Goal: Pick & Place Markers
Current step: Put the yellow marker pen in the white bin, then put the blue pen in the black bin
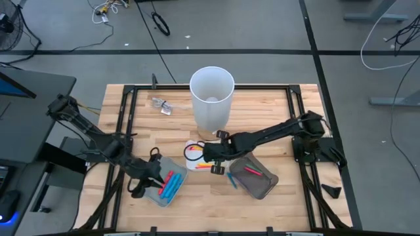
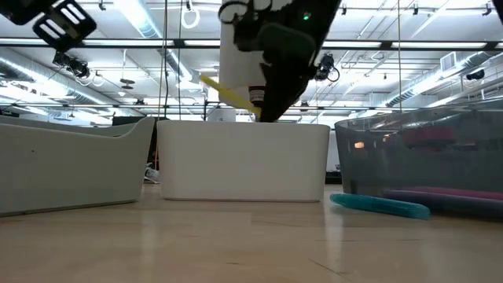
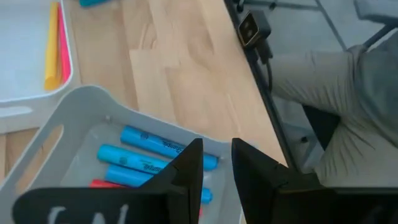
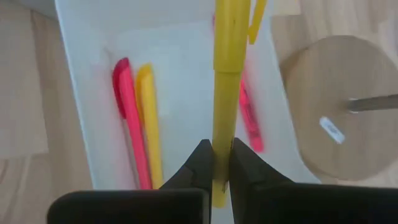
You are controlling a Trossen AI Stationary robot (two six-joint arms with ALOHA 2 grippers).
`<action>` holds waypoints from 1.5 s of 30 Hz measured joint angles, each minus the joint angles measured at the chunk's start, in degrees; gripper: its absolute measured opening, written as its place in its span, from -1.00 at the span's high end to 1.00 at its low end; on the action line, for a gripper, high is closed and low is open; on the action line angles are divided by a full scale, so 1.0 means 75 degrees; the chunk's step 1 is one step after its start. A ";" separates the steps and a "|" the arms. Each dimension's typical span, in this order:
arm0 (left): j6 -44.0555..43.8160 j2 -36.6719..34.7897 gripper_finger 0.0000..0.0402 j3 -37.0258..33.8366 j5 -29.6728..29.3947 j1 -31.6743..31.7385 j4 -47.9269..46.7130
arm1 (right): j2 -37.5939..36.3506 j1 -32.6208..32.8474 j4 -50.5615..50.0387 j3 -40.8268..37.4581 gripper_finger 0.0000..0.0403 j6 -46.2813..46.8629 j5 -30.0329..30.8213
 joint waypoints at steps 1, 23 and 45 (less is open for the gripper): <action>-0.0004 -0.0107 0.56 -0.0022 -0.0073 -0.0073 -0.0021 | 0.0129 -0.0045 -0.0007 0.0084 0.92 -0.0021 -0.0082; 0.0039 -0.0528 0.56 -0.0069 -0.0450 -0.0410 0.0112 | 0.1203 -0.0165 -0.1256 0.0843 0.69 -0.0375 -0.0559; 0.0036 -0.0528 0.57 -0.0068 -0.1142 -0.0338 0.0230 | 0.0375 0.0296 0.0255 0.0343 -0.01 -0.0584 0.0416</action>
